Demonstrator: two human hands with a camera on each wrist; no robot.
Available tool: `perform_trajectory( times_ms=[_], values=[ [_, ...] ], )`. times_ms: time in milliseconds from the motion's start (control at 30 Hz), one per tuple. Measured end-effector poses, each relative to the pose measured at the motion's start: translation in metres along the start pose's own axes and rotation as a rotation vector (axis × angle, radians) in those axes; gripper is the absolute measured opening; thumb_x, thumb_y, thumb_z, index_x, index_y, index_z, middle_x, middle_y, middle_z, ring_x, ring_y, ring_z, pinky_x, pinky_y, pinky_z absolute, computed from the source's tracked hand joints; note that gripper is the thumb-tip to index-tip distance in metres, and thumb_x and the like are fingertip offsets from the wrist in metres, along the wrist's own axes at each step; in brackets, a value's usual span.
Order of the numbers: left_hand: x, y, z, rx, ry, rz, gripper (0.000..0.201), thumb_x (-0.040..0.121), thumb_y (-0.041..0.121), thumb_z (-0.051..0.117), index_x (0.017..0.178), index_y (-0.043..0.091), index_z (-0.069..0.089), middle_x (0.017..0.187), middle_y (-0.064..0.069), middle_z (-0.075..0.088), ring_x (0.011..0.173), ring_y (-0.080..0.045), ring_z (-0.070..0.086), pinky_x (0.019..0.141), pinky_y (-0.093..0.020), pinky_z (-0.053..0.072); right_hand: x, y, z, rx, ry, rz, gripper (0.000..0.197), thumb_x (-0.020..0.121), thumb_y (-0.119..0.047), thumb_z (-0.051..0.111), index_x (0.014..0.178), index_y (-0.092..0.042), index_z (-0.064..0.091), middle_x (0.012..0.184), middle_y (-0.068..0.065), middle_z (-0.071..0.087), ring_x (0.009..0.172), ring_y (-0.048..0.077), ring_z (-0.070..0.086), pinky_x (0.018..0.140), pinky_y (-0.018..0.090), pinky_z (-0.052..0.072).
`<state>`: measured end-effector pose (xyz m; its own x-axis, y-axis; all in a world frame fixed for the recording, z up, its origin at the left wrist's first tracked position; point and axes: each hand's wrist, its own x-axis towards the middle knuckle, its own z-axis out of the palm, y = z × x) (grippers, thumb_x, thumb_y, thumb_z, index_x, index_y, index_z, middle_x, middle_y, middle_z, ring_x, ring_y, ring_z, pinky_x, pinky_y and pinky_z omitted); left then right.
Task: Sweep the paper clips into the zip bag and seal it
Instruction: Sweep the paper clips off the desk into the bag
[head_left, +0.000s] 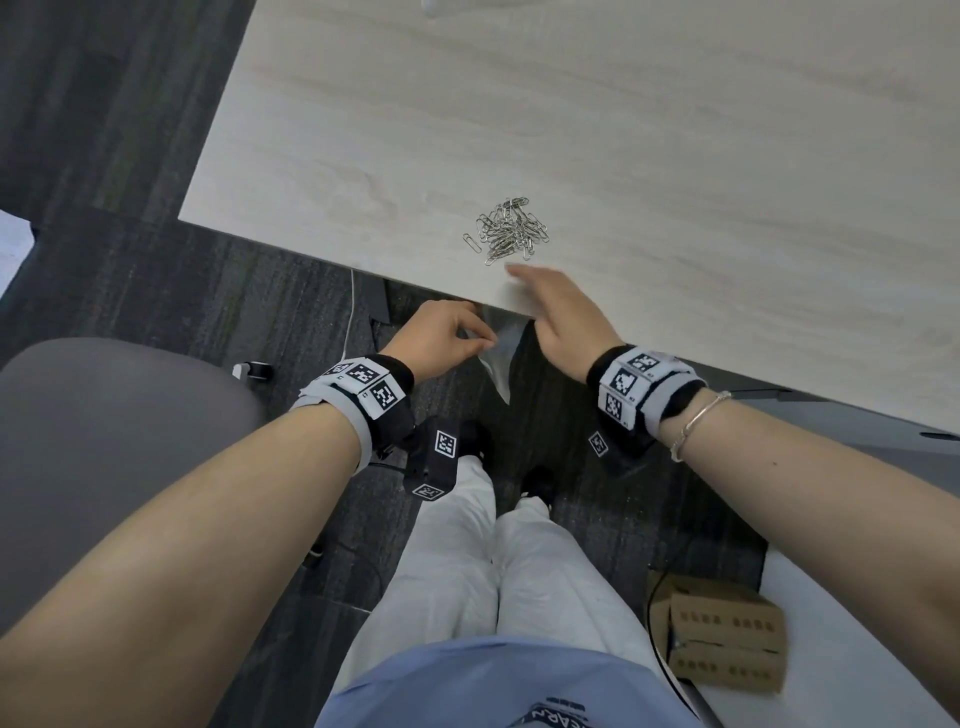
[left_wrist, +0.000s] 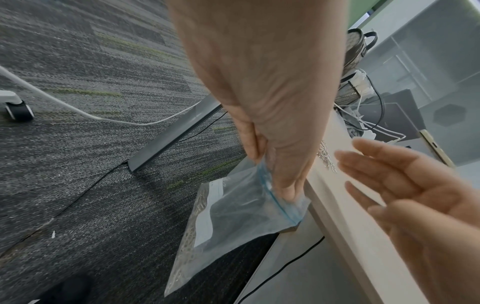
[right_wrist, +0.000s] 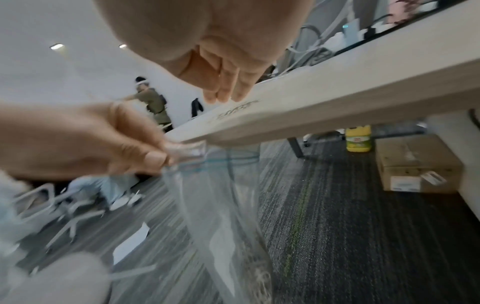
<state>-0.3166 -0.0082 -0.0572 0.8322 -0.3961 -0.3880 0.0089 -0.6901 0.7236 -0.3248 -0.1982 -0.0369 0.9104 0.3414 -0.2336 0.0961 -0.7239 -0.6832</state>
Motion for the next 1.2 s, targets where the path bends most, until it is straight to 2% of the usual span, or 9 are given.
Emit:
perform_trajectory(
  times_ms=[100, 200, 300, 400, 500, 700, 867, 1000, 1200],
  values=[
    [0.000, -0.002, -0.002, 0.004, -0.018, 0.012, 0.013, 0.083, 0.017, 0.069, 0.093, 0.014, 0.076, 0.105, -0.009, 0.071, 0.118, -0.020, 0.055, 0.096, -0.028, 0.044, 0.031, 0.007, -0.010, -0.005, 0.125, 0.041, 0.062, 0.084, 0.004, 0.038, 0.144, -0.008, 0.028, 0.151, 0.013, 0.030, 0.141, 0.024, 0.025, 0.118, 0.035, 0.016],
    [0.000, -0.006, -0.005, 0.006, -0.024, -0.009, 0.012, 0.083, 0.017, 0.069, 0.093, 0.014, 0.076, 0.105, -0.008, 0.071, 0.120, -0.021, 0.054, 0.098, -0.033, 0.045, 0.069, 0.011, -0.015, -0.092, 0.056, 0.105, 0.057, 0.095, -0.010, 0.037, 0.148, -0.008, 0.016, 0.156, 0.012, 0.014, 0.146, 0.024, 0.010, 0.118, 0.032, 0.004],
    [0.000, -0.011, -0.009, 0.004, -0.019, -0.037, 0.013, 0.083, 0.018, 0.069, 0.094, 0.016, 0.075, 0.110, -0.008, 0.070, 0.124, -0.019, 0.051, 0.101, -0.032, 0.043, 0.096, 0.012, -0.012, -0.157, -0.013, 0.129, 0.055, 0.099, -0.022, 0.033, 0.149, -0.008, 0.013, 0.158, 0.013, 0.006, 0.146, 0.025, 0.002, 0.118, 0.035, 0.000],
    [0.000, -0.013, -0.010, -0.007, -0.016, -0.035, 0.013, 0.083, 0.018, 0.069, 0.094, 0.017, 0.075, 0.118, -0.008, 0.067, 0.129, -0.016, 0.046, 0.104, -0.029, 0.039, 0.099, 0.008, -0.006, -0.208, -0.081, 0.100, 0.051, 0.101, -0.027, 0.028, 0.148, -0.008, 0.020, 0.158, 0.013, 0.006, 0.146, 0.025, 0.001, 0.117, 0.037, -0.001],
    [0.000, -0.013, -0.010, -0.002, -0.014, -0.033, 0.013, 0.083, 0.018, 0.069, 0.095, 0.016, 0.075, 0.117, -0.007, 0.067, 0.129, -0.015, 0.046, 0.102, -0.024, 0.036, 0.085, 0.004, 0.002, -0.247, -0.123, 0.018, 0.050, 0.101, -0.027, 0.027, 0.148, -0.010, 0.020, 0.158, 0.012, 0.007, 0.147, 0.022, 0.002, 0.117, 0.034, -0.002],
    [-0.002, -0.007, -0.014, 0.029, -0.030, -0.007, 0.013, 0.083, 0.019, 0.069, 0.093, 0.015, 0.076, 0.101, -0.009, 0.071, 0.110, -0.023, 0.058, 0.094, -0.032, 0.046, 0.059, 0.006, 0.005, -0.257, -0.166, -0.105, 0.050, 0.100, -0.022, 0.032, 0.147, -0.010, 0.022, 0.157, 0.010, 0.016, 0.146, 0.020, 0.009, 0.118, 0.031, 0.002],
    [-0.002, -0.005, -0.015, 0.040, -0.017, -0.005, 0.014, 0.083, 0.021, 0.069, 0.094, 0.015, 0.076, 0.101, -0.008, 0.071, 0.111, -0.020, 0.057, 0.095, -0.029, 0.043, 0.066, 0.001, 0.003, -0.312, -0.110, -0.152, 0.050, 0.099, -0.022, 0.032, 0.147, -0.012, 0.023, 0.155, 0.009, 0.021, 0.145, 0.022, 0.013, 0.118, 0.034, 0.003],
    [-0.002, -0.005, -0.015, 0.039, -0.018, -0.001, 0.013, 0.084, 0.019, 0.068, 0.093, 0.014, 0.076, 0.105, -0.011, 0.070, 0.105, -0.022, 0.061, 0.094, -0.035, 0.046, 0.081, -0.013, 0.009, -0.492, -0.216, -0.214, 0.049, 0.101, -0.025, 0.026, 0.148, -0.012, 0.021, 0.157, 0.009, 0.016, 0.146, 0.024, 0.011, 0.117, 0.041, 0.005],
    [-0.002, -0.006, -0.011, 0.033, -0.018, -0.005, 0.011, 0.083, 0.018, 0.069, 0.092, 0.015, 0.075, 0.102, -0.010, 0.071, 0.110, -0.025, 0.059, 0.095, -0.034, 0.045, 0.063, -0.005, 0.003, -0.524, -0.274, -0.286, 0.046, 0.100, -0.025, 0.028, 0.144, -0.011, 0.031, 0.155, 0.006, 0.024, 0.144, 0.019, 0.019, 0.118, 0.038, 0.004]
  ],
)
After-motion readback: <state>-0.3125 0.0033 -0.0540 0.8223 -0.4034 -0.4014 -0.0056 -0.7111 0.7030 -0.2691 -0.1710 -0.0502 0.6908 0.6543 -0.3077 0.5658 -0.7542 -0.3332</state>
